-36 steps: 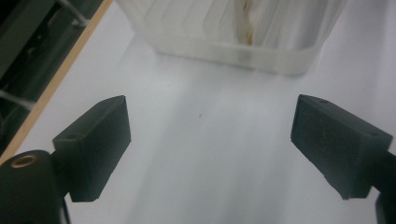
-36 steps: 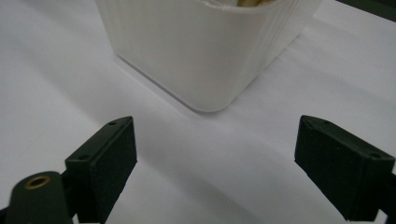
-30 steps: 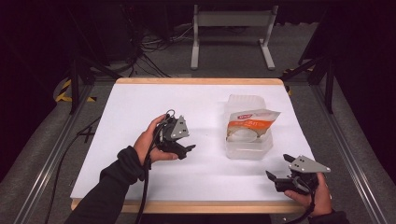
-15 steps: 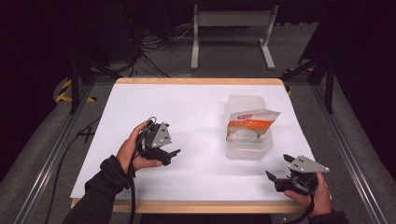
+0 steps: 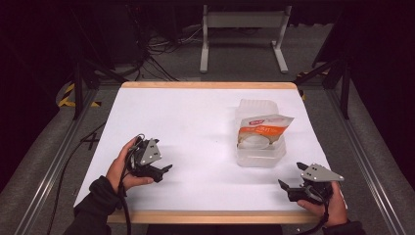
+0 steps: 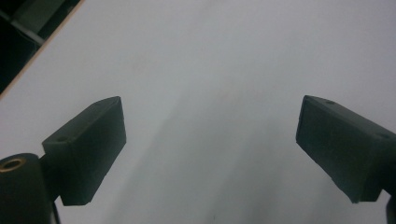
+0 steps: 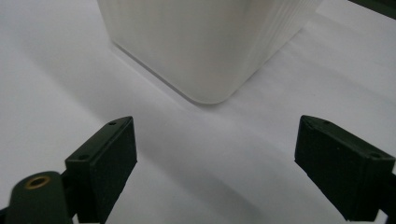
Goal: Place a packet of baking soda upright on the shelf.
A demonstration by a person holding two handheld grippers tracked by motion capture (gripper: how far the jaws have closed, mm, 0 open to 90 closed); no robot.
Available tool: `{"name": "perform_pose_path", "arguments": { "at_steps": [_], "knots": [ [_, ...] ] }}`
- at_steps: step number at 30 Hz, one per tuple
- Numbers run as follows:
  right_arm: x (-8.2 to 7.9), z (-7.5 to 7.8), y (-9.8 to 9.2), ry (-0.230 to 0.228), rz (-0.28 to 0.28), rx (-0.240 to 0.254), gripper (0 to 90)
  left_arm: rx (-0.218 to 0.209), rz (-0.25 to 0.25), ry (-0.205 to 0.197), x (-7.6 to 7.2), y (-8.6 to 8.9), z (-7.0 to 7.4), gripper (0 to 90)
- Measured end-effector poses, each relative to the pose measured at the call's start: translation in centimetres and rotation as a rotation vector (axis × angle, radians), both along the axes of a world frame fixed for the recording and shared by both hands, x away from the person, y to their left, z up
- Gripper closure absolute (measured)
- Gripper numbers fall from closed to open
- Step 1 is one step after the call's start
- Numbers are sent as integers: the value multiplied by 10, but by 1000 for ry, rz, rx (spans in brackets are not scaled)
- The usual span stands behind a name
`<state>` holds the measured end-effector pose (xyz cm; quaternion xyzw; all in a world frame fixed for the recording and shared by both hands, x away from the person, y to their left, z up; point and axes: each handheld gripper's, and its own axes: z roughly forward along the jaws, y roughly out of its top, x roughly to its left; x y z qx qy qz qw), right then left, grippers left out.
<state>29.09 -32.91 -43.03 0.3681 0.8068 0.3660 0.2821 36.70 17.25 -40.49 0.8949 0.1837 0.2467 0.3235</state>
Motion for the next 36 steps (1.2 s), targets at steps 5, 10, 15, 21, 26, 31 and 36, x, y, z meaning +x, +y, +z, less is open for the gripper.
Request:
{"name": "perform_pose_path", "arguments": {
  "at_steps": [5, 10, 15, 21, 26, 31, 36],
  "knots": [
    [1, -1, 0, 4, -1, -7, 136, -15, 42, 18, -8, 26, -9, 90],
    [1, -2, 1, 5, -1, -11, 135, -39, 79, 22, -14, 47, -14, 87],
    [2, -3, 1, 8, -3, -11, 135, -75, 119, 27, -19, 64, -19, 87],
    [5, -3, 0, 11, -5, -11, 135, -91, 164, 36, -22, 78, -29, 87],
    [10, -2, -5, 12, -13, 5, 133, -102, 190, 45, -28, 89, -36, 87],
    [15, -3, -6, 11, -15, 4, 133, -163, 227, 56, -34, 102, -39, 84],
    [20, -2, -4, 9, -7, 7, 132, -212, 257, 62, -40, 113, -42, 86]
  ]
}}
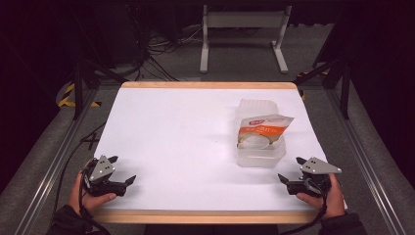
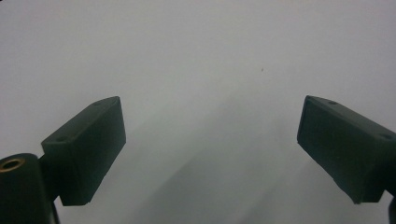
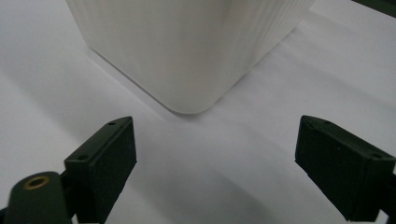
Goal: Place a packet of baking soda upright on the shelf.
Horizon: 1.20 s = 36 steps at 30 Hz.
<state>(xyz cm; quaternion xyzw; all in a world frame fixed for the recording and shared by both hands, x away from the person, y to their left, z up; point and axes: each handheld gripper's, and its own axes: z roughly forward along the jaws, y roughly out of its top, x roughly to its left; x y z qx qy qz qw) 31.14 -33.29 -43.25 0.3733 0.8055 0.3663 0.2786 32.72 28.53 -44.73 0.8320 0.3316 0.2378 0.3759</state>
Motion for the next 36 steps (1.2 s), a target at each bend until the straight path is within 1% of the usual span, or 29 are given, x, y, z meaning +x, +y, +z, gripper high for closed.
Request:
{"name": "perform_pose_path", "arguments": {
  "at_steps": [2, 4, 6, 10, 11, 12, 13, 14, 17, 19, 23, 25, 29, 32, 34, 35, 36],
  "knots": [
    [2, 0, 1, 0, 7, 0, 130, -7, 10, -4, -3, 3, -1, 84],
    [4, -1, 2, 3, 10, 1, 130, -30, 12, 1, -5, 7, -2, 84],
    [5, -2, 3, 6, 16, 3, 130, -51, 20, -7, -8, 11, -4, 85],
    [5, -2, 2, 3, 17, 10, 130, -72, 25, 2, -10, 13, -6, 85],
    [5, -2, 0, 2, 14, 17, 130, -68, 22, -1, -10, 13, -6, 84],
    [6, -2, -1, 1, 7, 26, 130, -77, 23, -7, -9, 13, -6, 83],
    [6, -2, -2, 4, 3, 30, 130, -77, 23, -7, -9, 13, -6, 82],
    [6, -2, -2, 4, 2, 33, 130, -74, 19, -7, -9, 12, -6, 82],
    [7, -3, -3, 4, 2, 34, 130, -82, 20, -4, -9, 12, -6, 81],
    [6, -3, -3, 1, 3, 29, 130, -67, 26, -8, -9, 11, -5, 79],
    [5, -3, -3, -8, 11, 39, 129, -65, 28, -12, -10, 11, -5, 79],
    [5, -2, -2, -14, 7, 37, 128, -73, 32, -22, -10, 11, -4, 79],
    [5, -1, -2, -18, 5, 34, 128, -88, 45, -27, -11, 13, -4, 75],
    [6, 0, 1, -18, 5, 41, 128, -98, 61, -36, -13, 15, -3, 69],
    [6, 0, 2, -16, 10, 37, 128, -103, 70, -34, -13, 15, -3, 68],
    [6, 0, 3, -16, 13, 34, 128, -94, 71, -38, -13, 15, -3, 66],
    [6, -1, 3, -17, 13, 34, 128, -104, 76, -33, -12, 14, -2, 66]
  ]
}}
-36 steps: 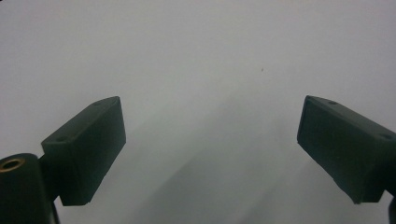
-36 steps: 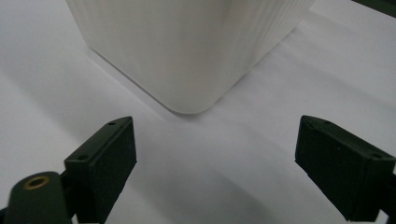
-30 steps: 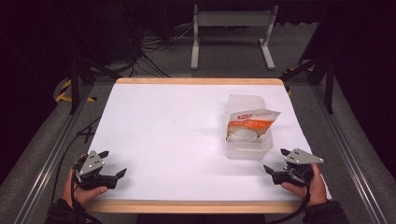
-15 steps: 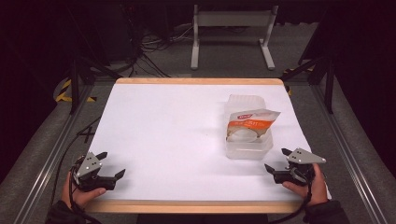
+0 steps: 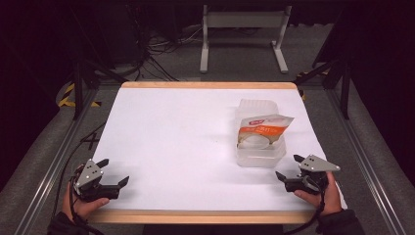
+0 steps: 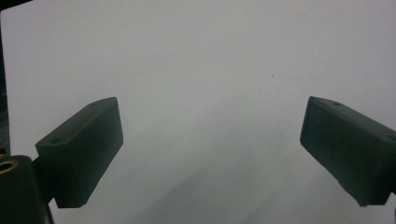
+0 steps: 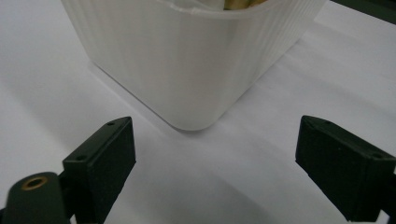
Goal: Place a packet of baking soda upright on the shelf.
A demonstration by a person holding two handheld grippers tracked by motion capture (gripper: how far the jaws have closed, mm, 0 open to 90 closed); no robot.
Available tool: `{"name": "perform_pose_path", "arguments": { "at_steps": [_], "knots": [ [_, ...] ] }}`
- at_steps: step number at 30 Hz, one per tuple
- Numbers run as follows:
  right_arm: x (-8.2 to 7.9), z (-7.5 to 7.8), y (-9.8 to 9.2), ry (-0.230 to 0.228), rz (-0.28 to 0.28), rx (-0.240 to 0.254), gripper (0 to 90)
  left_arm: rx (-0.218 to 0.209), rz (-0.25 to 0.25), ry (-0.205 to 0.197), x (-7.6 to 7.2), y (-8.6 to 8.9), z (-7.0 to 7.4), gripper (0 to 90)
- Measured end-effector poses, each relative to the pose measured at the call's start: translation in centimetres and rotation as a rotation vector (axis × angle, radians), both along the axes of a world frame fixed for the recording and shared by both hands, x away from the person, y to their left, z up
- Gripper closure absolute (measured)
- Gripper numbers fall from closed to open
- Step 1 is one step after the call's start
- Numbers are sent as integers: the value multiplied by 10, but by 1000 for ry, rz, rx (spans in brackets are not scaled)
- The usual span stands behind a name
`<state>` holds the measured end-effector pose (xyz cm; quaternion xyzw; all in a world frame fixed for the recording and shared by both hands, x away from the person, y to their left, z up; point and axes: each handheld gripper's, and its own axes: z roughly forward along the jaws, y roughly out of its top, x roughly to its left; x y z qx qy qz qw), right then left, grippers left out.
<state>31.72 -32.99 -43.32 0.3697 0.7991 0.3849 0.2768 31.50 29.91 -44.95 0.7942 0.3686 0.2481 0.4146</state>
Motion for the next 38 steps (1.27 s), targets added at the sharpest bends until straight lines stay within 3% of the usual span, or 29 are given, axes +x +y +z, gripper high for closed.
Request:
{"name": "perform_pose_path", "arguments": {
  "at_steps": [4, 11, 38],
  "knots": [
    [-1, -1, -4, -2, -6, 16, 129, -10, 3, 18, 2, -2, 0, 76],
    [-1, -1, -3, -9, -5, 7, 128, -27, 16, 10, 2, -1, 0, 74],
    [-6, -4, -8, -22, -35, 10, 123, -8, -11, 15, 13, -11, 1, 71]
  ]
}}
